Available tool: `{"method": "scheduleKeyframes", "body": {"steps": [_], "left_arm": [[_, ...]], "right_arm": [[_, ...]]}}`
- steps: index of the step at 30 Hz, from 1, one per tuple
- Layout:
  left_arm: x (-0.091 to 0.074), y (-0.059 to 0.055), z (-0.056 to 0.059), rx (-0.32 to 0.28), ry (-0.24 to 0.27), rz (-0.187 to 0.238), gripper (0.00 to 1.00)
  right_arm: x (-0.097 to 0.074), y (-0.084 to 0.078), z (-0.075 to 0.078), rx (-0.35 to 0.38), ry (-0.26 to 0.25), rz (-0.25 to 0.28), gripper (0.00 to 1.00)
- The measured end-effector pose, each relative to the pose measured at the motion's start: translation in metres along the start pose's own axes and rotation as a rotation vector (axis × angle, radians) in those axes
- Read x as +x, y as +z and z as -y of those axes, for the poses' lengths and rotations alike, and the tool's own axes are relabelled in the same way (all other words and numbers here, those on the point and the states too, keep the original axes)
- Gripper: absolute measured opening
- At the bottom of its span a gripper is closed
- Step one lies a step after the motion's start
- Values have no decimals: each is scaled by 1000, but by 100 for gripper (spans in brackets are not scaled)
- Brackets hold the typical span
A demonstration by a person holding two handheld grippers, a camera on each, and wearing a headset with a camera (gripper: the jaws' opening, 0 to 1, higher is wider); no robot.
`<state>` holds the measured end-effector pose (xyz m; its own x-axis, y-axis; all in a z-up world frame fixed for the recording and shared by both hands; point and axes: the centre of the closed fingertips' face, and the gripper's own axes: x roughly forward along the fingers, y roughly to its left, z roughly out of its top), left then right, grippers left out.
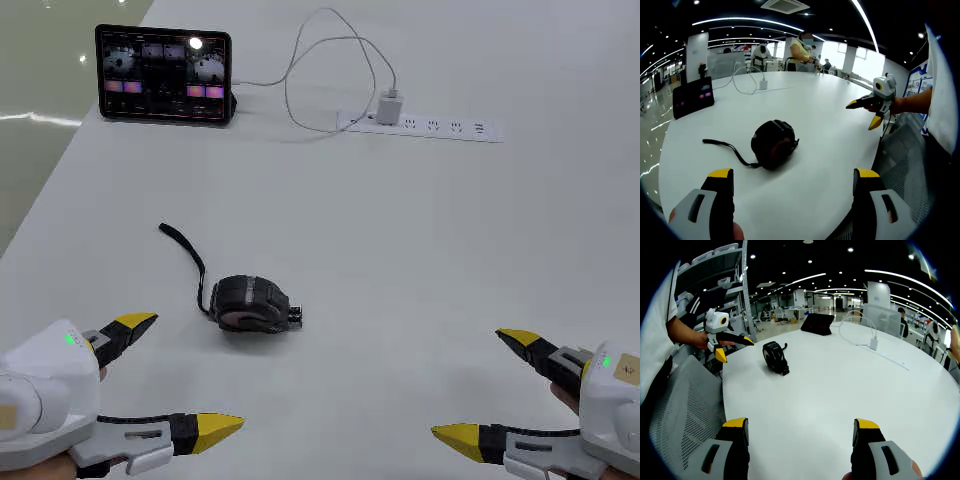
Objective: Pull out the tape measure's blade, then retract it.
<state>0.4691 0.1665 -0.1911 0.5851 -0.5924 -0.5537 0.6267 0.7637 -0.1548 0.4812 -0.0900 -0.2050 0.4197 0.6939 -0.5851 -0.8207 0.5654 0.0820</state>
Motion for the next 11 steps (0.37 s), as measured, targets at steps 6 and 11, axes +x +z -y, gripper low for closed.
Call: {"method": "scheduleKeyframes", "body": {"steps": [6, 11], "left_arm": [[-1, 0, -3, 23, 14, 1, 98], [-2, -1, -2, 10, 8, 3, 97]], "right_arm": [[0, 0, 0, 0, 1, 1, 84], [1, 1, 0, 0, 0, 2, 84]]}}
